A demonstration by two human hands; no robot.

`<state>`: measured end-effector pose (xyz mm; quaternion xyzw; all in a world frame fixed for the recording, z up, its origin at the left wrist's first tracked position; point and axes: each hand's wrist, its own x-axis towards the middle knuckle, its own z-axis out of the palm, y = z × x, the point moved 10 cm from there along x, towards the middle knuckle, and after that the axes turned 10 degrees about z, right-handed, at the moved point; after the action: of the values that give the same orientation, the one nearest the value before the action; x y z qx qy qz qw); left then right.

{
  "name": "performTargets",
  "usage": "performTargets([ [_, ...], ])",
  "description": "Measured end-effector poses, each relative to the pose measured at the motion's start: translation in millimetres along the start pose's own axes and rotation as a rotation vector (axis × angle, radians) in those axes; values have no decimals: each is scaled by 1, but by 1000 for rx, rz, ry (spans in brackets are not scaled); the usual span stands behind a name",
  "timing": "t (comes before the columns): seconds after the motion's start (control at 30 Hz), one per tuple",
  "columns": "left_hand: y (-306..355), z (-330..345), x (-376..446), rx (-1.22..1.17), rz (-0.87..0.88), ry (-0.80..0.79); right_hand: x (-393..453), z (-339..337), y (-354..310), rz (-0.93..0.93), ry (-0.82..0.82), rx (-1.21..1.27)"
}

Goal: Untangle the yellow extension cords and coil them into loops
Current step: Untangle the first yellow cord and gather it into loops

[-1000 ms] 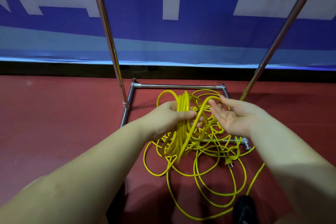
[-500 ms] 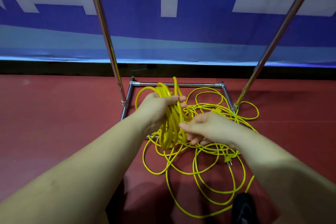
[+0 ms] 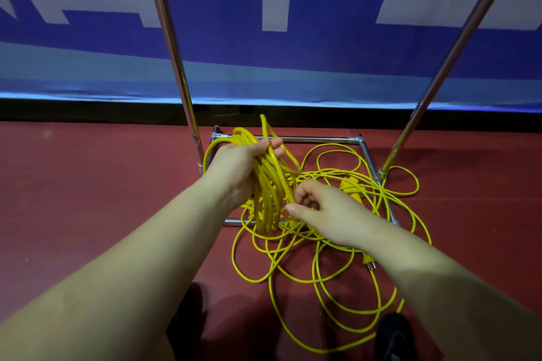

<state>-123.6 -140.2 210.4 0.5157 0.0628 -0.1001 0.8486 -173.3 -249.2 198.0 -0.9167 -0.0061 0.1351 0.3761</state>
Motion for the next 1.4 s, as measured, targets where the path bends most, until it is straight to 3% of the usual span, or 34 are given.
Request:
performTargets([
  [0.1, 6, -9, 5, -29, 34, 50, 2, -1, 7, 17, -52, 45],
  [0.27, 13, -21, 11, -46, 80, 106, 2, 22, 28, 61, -180, -174],
  [0.43, 23, -29, 12, -102, 93, 150, 4, 5, 32, 72, -77, -236],
  [0.6, 19, -34, 15, -111, 16, 119, 5, -36, 24, 106, 50, 273],
  [0.73, 5, -24, 10, 33, -50, 30, 2, -48, 32, 229, 60, 575],
  [0.97, -7, -3, -2, 246, -137, -221, -1, -57, 55, 423, 133, 613],
  [1.23, -28, 18, -17, 379, -193, -378, 0, -46, 38, 425, -19, 932],
  [1.4, -44, 29, -24, 379, -196, -434, 3, -42, 30, 385, -47, 967],
])
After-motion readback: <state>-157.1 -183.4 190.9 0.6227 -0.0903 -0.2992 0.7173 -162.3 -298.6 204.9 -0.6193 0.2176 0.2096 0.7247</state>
